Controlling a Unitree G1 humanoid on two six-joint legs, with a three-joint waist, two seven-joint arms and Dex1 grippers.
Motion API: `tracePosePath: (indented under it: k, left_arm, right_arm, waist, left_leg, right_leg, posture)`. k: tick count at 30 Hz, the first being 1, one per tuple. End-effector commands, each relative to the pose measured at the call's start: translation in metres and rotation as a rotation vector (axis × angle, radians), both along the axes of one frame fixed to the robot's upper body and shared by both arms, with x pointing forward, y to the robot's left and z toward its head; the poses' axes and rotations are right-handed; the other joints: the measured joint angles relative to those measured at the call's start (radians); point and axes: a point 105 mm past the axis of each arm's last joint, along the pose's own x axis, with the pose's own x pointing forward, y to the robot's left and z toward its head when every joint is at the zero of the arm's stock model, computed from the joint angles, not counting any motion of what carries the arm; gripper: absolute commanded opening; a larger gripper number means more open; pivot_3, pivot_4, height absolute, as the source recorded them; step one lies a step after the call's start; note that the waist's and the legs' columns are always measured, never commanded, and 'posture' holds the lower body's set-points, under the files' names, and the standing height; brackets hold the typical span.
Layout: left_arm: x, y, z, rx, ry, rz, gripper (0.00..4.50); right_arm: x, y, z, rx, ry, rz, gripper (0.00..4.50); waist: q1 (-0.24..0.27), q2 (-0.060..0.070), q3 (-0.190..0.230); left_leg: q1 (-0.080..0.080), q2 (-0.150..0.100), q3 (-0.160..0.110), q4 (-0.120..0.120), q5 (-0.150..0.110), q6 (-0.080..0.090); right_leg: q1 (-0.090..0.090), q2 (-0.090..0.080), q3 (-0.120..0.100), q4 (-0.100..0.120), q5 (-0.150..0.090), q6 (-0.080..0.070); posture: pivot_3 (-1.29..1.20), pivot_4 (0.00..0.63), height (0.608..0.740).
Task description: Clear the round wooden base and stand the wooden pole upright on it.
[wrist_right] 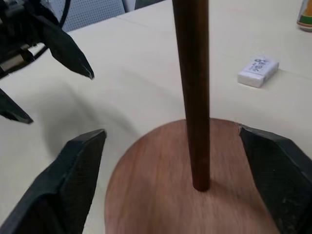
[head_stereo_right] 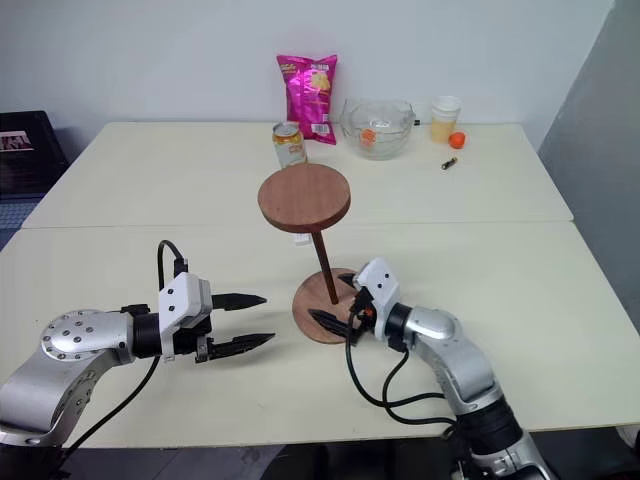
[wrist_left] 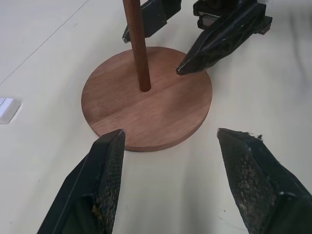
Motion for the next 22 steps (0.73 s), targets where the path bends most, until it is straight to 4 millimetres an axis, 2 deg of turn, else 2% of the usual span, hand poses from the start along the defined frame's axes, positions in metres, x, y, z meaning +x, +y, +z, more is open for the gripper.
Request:
tracePosePath:
  k: [1,7,10,12,17,22]
  left_arm:
    - [0.002,-0.004,0.017,-0.037,-0.053,-0.012,3.14]
    - [0.009,0.004,0.024,0.020,-0.089,0.032,3.14]
    - [0.013,0.012,0.025,0.085,-0.099,0.081,3.14]
    - [0.014,0.018,0.026,0.105,-0.099,0.106,3.14]
    - [0.013,0.028,0.030,0.086,-0.099,0.153,3.14]
    - [0.012,0.031,0.034,0.042,-0.092,0.169,3.14]
  right_arm:
    - [-0.001,-0.011,0.021,0.007,-0.087,0.025,4.42]
    - [-0.003,-0.048,0.022,-0.154,-0.127,0.054,4.42]
    - [-0.006,-0.073,0.035,-0.182,-0.151,0.066,4.42]
    - [-0.015,-0.087,0.050,-0.196,-0.183,0.122,4.42]
    - [-0.030,-0.109,0.077,-0.209,-0.204,0.187,4.42]
    - [-0.032,-0.118,0.083,-0.237,-0.209,0.190,4.42]
  waist:
    - [0.001,0.000,0.000]
    - [0.001,0.000,0.001]
    - [0.002,0.000,0.003]
    - [0.003,0.000,0.004]
    - [0.003,-0.002,0.006]
    - [0.006,-0.002,0.007]
  left_leg:
    - [0.000,0.000,0.000,0.000,0.000,0.000]
    - [0.000,0.000,0.000,0.001,0.000,0.000]
    - [0.000,0.000,0.000,0.001,0.000,0.000]
    - [0.000,0.000,0.000,0.001,0.000,0.000]
    - [0.000,0.000,0.000,0.001,0.000,0.000]
    - [0.000,0.000,0.000,0.002,0.000,0.000]
  right_leg:
    - [0.000,0.000,0.000,0.000,0.000,0.000]
    - [0.000,0.000,0.000,0.000,0.000,0.001]
    - [0.000,0.000,0.000,0.000,0.000,0.001]
    - [0.000,0.000,0.000,0.000,0.000,0.001]
    - [0.001,0.000,0.000,0.001,0.000,0.001]
    - [0.001,0.000,0.000,0.001,0.000,0.001]
  posture:
    - [0.00,0.150,0.740]
    - [0.00,0.150,0.740]
    - [0.00,0.150,0.740]
    - [0.00,0.150,0.740]
    - [0.00,0.150,0.740]
    - [0.00,0.150,0.740]
